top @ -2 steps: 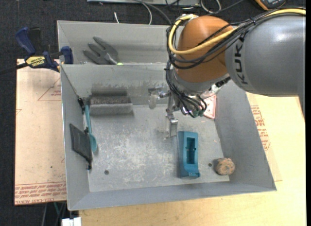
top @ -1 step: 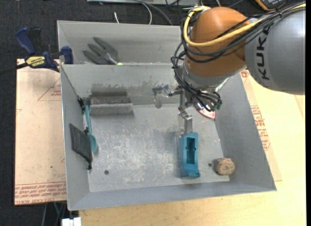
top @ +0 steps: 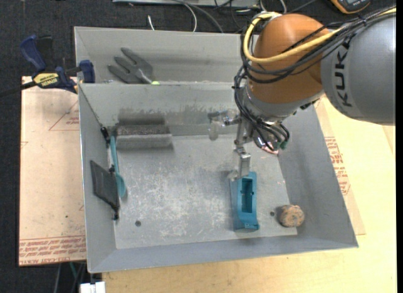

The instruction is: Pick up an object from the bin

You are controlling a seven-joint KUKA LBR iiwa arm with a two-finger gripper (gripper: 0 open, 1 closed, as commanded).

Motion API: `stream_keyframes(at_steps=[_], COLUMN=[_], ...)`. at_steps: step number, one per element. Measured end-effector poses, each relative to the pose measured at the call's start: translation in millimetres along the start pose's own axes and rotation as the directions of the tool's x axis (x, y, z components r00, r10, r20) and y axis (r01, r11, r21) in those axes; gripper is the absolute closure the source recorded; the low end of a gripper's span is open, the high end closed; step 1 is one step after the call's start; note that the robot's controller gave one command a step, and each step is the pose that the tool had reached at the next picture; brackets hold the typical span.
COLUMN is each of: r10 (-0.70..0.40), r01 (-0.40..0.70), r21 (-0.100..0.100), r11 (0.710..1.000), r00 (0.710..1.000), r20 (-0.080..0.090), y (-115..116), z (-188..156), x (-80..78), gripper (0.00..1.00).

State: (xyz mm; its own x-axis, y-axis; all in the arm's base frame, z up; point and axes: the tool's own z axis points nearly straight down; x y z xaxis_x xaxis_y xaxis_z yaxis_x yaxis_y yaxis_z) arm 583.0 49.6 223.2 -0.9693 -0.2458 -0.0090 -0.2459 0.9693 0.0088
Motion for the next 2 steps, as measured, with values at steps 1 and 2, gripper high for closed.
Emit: stream_keyframes(at_steps=[1, 2], r10=[-0.009, -0.290], r01=[0.009, 0.290], r21=[0.000, -0.001], r11=[1.000, 0.957], r00=[1.000, 0.957], r20=[0.001, 0.001], y=[-16, -29], z=[-2, 16], x=[7.0, 26.6], gripper=[0.00, 0.00])
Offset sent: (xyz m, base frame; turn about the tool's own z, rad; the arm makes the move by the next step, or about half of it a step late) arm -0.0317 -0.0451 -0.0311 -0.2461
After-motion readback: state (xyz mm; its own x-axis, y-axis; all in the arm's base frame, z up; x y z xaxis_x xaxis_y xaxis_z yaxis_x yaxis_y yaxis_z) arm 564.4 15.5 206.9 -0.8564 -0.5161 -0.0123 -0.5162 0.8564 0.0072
